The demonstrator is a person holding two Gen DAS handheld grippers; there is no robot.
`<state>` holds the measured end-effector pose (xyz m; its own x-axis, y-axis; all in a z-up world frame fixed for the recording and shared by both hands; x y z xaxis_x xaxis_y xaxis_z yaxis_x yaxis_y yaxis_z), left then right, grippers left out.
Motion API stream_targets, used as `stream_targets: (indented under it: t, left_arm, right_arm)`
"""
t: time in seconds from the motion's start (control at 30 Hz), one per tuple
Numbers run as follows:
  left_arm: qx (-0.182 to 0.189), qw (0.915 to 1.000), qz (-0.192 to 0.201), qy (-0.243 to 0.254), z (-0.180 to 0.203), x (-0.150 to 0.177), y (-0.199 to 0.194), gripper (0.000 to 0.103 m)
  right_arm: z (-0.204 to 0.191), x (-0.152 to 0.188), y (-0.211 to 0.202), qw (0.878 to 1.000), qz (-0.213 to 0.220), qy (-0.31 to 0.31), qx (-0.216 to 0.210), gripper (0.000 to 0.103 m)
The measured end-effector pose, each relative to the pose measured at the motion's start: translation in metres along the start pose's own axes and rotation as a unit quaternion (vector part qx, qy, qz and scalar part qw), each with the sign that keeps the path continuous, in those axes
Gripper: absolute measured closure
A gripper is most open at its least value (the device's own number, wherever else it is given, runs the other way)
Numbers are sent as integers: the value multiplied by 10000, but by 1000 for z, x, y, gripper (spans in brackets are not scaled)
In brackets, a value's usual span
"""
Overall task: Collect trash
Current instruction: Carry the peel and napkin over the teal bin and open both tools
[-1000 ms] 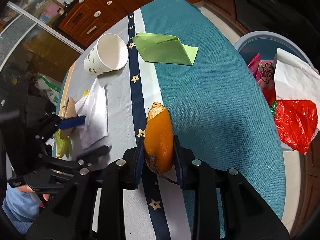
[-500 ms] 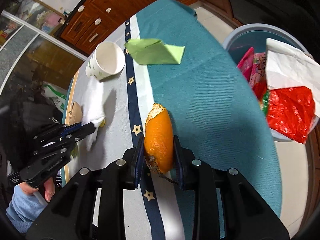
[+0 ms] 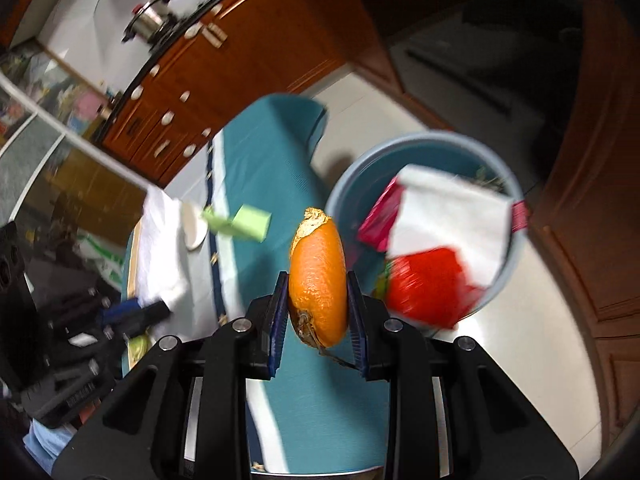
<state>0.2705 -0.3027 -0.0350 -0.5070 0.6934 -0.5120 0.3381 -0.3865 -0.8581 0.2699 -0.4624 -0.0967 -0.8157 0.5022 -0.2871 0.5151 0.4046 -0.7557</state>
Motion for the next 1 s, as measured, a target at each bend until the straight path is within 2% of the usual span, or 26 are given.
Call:
stream_targets:
  t: [0.2,0.53,0.77,0.9,1.0]
  left_arm:
    - [645,9976,-225,-140,34,-39,53,95]
    - [1043,9911,-804,-190,48,-64,130,95]
    - [1213,9857,-1125,-307,45,-65,179,95]
    - [1172,9845,-1259,-339,38,-63,197,95]
    - [1000,9851,-1351,-374,28,-61,206,95]
  right_arm:
    - [32,-26,-2,9997,-57,158,174,77]
    - [101,-38,50,9954,-548,653,443,77]
    - [127,-49,78,9917,-791,916,436,77]
    - [131,-55,88,9906,-874,950,457,77]
    - [132,-61,96,9898,-921,967,497,77]
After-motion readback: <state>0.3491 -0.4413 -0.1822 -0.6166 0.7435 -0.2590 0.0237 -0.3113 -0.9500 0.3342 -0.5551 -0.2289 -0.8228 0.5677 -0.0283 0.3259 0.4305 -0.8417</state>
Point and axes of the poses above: each gripper's, at about its wrist camera, not at the fingertips, and y roughly the way its jaws point, z to its right, x to its underside, the point moved 5 cm from there along y, roughly the way its jaws point, and after that the axes turned 12 degrees about y, right-handed, at the moved point
